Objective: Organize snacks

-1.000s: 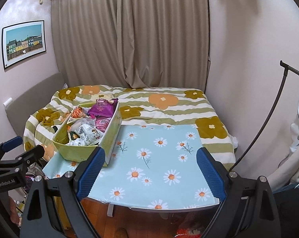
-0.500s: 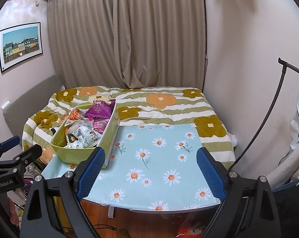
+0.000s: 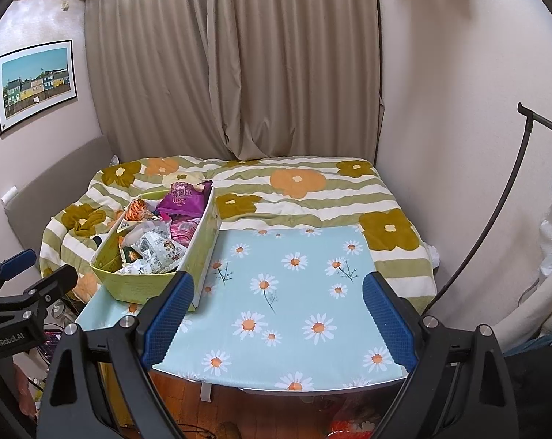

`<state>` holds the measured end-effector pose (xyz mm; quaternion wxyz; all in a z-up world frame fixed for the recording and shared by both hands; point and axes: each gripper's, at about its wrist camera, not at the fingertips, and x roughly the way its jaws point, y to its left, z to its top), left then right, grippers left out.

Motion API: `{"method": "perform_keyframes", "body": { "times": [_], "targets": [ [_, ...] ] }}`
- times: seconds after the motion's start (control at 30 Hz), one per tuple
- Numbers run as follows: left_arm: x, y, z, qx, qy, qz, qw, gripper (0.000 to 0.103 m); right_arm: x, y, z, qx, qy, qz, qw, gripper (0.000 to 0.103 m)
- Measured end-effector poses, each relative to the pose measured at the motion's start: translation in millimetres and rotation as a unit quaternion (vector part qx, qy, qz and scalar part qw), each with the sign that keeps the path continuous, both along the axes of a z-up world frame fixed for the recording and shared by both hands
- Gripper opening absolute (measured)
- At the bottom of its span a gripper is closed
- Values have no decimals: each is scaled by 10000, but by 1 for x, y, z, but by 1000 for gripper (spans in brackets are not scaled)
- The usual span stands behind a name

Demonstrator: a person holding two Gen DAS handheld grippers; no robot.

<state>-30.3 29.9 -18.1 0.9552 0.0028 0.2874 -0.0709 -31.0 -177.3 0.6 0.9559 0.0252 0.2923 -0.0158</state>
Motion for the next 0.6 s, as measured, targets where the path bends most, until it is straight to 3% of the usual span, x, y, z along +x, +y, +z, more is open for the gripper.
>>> {"method": "perform_keyframes", "body": {
  "times": [0.6],
  "targets": [
    [1, 8, -5, 76, 5, 69, 9999, 103, 6, 9, -8, -23, 111, -31, 9999, 92]
  ]
}}
